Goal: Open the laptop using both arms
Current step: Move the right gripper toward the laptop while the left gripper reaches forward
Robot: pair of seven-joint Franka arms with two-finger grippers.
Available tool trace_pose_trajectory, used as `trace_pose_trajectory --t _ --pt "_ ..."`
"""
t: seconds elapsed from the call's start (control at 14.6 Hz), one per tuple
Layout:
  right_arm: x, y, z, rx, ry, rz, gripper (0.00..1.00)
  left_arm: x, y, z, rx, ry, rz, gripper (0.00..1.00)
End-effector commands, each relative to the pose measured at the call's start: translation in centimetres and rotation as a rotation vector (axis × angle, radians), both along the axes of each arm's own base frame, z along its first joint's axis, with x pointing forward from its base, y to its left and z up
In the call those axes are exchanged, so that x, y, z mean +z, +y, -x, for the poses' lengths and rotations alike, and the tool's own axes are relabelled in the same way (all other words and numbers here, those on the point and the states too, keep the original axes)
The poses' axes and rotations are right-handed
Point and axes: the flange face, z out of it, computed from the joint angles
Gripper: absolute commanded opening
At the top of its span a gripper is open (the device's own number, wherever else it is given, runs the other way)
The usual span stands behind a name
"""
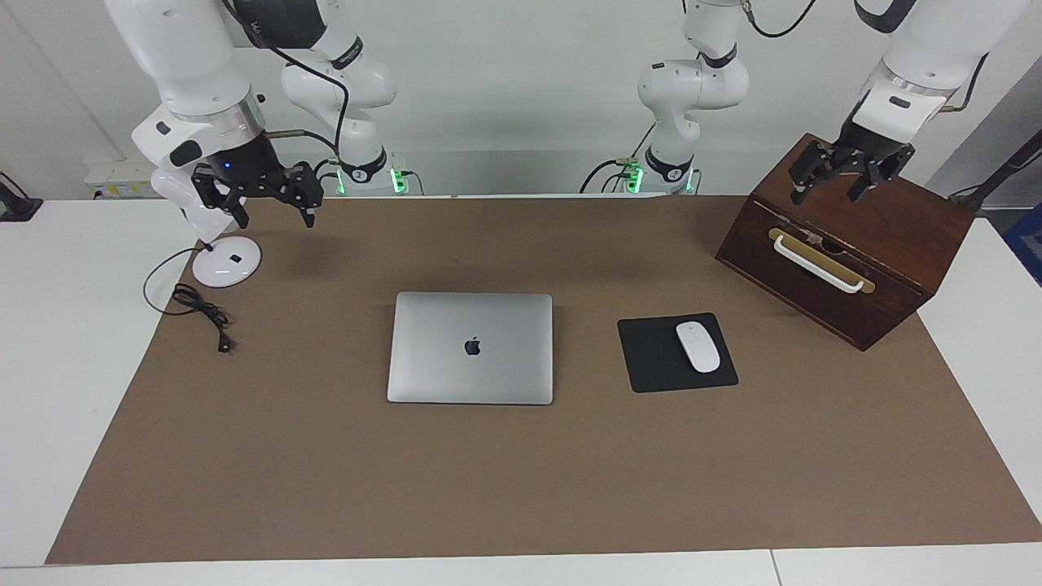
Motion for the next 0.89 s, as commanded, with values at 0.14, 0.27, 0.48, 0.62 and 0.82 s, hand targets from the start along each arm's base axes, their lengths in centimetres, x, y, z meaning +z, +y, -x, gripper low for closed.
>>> trace_pose_trajectory --t 0.14,0.27,0.48,0.62,0.82 --pt "-0.1 1.0 0.1 0.006 0.005 -0.047 1.00 0.2 -0.5 0.2 0.016 -0.012 -0.003 0.00" --pt "-0.6 2.2 0.2 0.024 0.003 -0.047 1.00 0.1 -0.4 0.2 0.033 -0.011 0.003 0.00" --pt "-2.4 4.9 0.6 0.061 -0.029 -0.047 1.00 0.2 -0.6 -0.1 0.130 -0.031 0.017 0.00" --pt "-3.6 7.1 1.5 0.098 -0.046 -0.044 1.00 0.3 -0.7 -0.5 0.128 -0.061 0.024 0.00" --pt "-5.1 8.8 3.0 0.128 -0.057 -0.036 1.00 -0.4 -1.0 -1.0 0.120 -0.111 0.054 0.00"
